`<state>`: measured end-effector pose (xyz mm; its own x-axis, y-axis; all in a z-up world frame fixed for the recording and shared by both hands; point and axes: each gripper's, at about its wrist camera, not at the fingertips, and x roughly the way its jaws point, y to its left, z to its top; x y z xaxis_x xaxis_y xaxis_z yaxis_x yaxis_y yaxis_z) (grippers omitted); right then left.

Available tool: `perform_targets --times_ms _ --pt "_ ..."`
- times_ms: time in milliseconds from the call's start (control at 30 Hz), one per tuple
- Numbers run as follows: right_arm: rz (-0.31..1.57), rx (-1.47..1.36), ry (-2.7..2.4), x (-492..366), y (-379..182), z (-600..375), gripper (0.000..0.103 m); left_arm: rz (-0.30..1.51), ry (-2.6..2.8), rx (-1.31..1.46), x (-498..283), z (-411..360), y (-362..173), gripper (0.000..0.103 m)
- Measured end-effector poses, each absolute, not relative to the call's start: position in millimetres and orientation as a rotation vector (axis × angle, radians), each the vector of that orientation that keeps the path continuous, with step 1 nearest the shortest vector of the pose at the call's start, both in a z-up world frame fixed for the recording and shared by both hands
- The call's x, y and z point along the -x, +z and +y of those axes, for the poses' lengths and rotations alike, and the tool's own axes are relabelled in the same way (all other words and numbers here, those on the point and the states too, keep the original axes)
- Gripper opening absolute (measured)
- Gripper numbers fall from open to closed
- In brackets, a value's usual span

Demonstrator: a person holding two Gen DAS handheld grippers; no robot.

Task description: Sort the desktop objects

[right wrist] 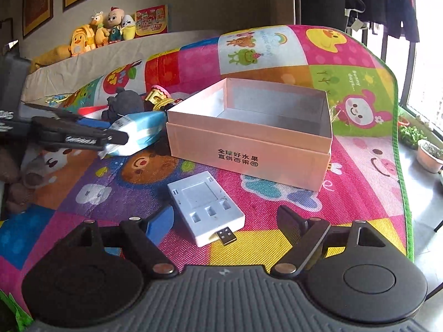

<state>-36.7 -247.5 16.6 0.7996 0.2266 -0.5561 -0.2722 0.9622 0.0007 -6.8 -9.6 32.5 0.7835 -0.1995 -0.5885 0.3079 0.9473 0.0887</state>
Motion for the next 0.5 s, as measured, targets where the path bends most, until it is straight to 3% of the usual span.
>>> perform_targets --times_ms 100,233,300,400,500 --pt "0.576 -0.036 0.183 17 27 -266 0.082 0.626 -0.305 -0.143 40 -5 32 0.056" --pt "0.604 -0.174 -0.064 -30 30 -286 0.085 0.630 -0.290 -0.061 55 3 30 0.090" --pt "0.619 -0.264 -0.114 -50 26 -295 0.086 0.615 -0.264 -0.044 55 8 30 0.095" --pt "0.624 -0.335 -0.079 -67 25 -296 0.073 0.608 -0.247 0.001 51 19 32 0.097" --pt "0.599 -0.217 -0.022 -76 33 -277 0.061 0.606 -0.254 0.037 48 25 31 0.101"
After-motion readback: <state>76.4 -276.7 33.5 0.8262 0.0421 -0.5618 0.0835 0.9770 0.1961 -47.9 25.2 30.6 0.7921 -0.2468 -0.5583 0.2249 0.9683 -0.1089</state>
